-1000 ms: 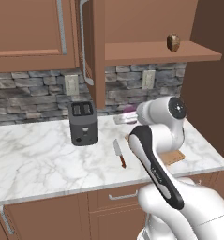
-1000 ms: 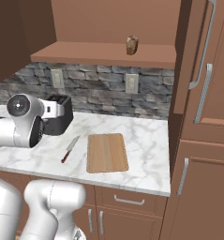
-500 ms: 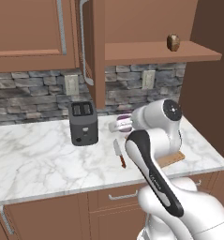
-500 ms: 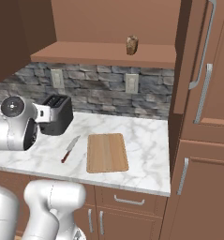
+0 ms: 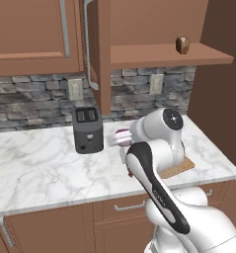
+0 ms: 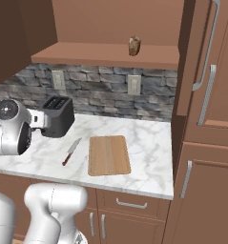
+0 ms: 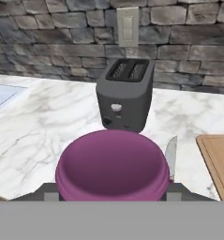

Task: Pick the bread, place it on the cutting board, pick the jam, place it on the counter, and close the cabinet.

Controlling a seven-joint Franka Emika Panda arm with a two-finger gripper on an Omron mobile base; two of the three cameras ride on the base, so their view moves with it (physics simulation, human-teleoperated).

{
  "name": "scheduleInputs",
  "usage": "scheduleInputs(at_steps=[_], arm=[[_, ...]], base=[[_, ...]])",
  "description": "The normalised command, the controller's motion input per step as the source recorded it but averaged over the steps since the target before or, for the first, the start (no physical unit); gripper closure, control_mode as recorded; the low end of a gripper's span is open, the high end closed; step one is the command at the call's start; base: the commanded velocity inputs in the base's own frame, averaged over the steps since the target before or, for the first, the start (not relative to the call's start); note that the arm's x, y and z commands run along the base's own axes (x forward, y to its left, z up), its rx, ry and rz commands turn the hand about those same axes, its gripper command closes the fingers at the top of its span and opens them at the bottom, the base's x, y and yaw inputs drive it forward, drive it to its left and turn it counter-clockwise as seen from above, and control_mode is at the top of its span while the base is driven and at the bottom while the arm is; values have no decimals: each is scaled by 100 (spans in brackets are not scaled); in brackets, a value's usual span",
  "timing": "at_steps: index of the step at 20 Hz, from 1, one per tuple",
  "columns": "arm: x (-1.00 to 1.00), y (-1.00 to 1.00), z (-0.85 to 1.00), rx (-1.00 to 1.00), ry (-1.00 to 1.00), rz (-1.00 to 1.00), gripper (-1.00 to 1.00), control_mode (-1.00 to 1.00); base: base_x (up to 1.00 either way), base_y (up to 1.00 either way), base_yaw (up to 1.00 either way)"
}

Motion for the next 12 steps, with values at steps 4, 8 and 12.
scheduleInputs(at_steps=[4, 8, 12], arm=[[0, 26, -20, 0, 0, 1, 100, -100], [0, 27, -23, 0, 2, 0, 100, -100], [0, 22, -25, 0, 4, 2, 100, -100]], base=[[0, 0, 0], [0, 0, 0], [0, 0, 0]])
